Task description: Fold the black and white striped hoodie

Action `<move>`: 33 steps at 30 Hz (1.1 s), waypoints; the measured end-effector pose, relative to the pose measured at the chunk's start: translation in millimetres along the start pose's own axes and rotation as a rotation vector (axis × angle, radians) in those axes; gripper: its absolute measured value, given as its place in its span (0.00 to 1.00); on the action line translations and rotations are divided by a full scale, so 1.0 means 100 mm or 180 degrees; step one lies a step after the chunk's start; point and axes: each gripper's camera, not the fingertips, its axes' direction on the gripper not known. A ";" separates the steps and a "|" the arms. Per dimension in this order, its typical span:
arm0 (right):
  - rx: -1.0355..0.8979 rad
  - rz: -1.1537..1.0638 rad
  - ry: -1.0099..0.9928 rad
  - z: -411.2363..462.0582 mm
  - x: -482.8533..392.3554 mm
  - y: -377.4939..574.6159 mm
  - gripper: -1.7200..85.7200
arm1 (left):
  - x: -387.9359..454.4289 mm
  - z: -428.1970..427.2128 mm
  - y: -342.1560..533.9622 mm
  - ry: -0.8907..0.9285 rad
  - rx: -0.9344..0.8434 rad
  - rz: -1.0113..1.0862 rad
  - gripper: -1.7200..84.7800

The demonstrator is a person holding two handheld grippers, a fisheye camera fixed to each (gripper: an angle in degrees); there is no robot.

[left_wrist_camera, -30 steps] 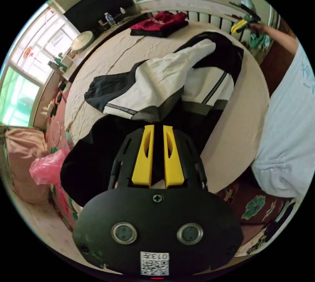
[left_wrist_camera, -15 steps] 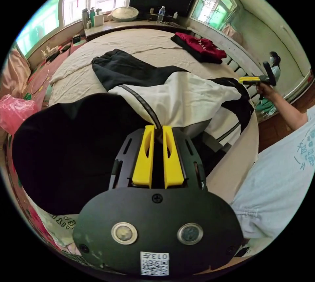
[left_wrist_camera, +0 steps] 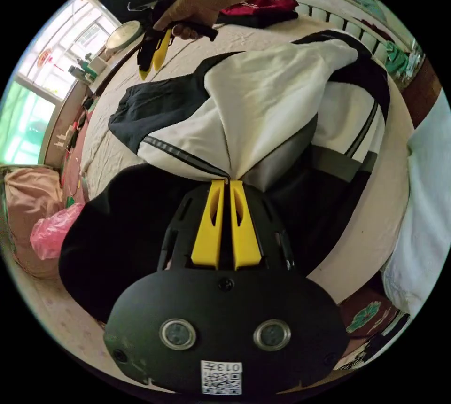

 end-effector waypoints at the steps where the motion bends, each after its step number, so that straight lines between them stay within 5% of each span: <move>1: -0.0120 -0.0009 0.0076 0.13 -0.04 -0.10 0.15 | -0.06 0.00 0.03 0.0087 0.0043 -0.0081 0.03; 5: -0.0393 -0.0090 0.0350 0.30 -0.21 -0.16 0.04 | -0.31 -0.01 0.23 0.0479 0.0273 -0.0495 0.04; 11: 0.0787 -0.1207 -0.0566 -0.97 -0.84 0.49 0.02 | -0.47 -0.27 0.61 0.0678 0.0714 -0.0767 0.09; 16: 0.1898 -0.2227 -0.0815 -2.64 -1.49 2.30 0.02 | -0.72 -0.86 1.01 0.0872 0.1326 -0.0999 0.15; 21: 0.2331 -0.2412 -0.0715 -3.30 -2.04 3.99 0.02 | -1.23 -1.27 1.27 0.0865 0.1961 -0.1591 0.06; 25: 0.1967 -0.2198 -0.0665 -3.14 -2.61 4.78 0.02 | -1.18 -1.10 0.64 0.1174 0.1535 -0.1095 0.03; 27: 0.1906 -0.1988 -0.0703 -2.98 -2.77 5.02 0.02 | -0.82 -0.77 0.19 0.1280 0.0745 -0.0294 0.02; 30: 0.1780 -0.1683 -0.0435 -2.75 -3.00 5.36 0.02 | -0.31 -0.29 0.05 0.0625 -0.0384 0.0549 0.02; 33: 0.1527 -0.1580 0.0250 -2.65 -3.22 5.55 0.02 | -0.29 -0.18 0.15 0.0422 -0.0529 0.0598 0.02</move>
